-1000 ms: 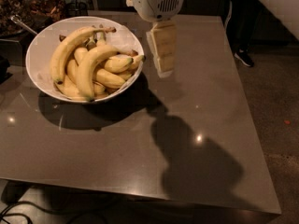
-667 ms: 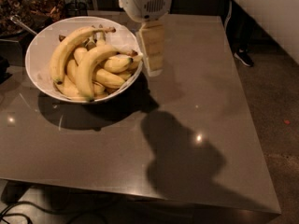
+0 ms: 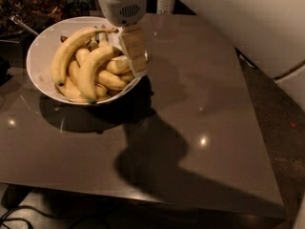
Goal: Pick banana from white bowl
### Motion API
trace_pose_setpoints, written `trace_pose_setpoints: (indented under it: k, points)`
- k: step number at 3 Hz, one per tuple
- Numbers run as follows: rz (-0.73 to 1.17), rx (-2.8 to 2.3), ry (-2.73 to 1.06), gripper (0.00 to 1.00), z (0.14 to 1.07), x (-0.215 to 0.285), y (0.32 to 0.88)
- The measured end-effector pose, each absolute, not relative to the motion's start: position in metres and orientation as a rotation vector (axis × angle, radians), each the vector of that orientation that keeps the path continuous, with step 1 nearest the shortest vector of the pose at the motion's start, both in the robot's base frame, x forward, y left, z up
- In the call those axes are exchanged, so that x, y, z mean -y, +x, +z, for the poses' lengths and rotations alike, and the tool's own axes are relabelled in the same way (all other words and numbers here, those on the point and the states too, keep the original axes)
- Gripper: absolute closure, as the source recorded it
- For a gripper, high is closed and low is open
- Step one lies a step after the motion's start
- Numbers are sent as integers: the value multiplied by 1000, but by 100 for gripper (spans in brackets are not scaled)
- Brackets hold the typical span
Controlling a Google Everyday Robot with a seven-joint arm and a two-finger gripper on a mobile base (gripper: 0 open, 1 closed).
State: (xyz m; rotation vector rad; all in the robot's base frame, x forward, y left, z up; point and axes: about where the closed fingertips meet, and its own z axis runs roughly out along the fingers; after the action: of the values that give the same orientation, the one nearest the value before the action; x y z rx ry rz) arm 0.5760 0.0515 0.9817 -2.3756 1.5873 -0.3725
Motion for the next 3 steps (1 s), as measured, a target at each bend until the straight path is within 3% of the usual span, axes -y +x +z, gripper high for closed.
trace_pose_setpoints:
  k: [3]
  points:
    - [-440, -1547, -2436, 30, 969, -77, 585]
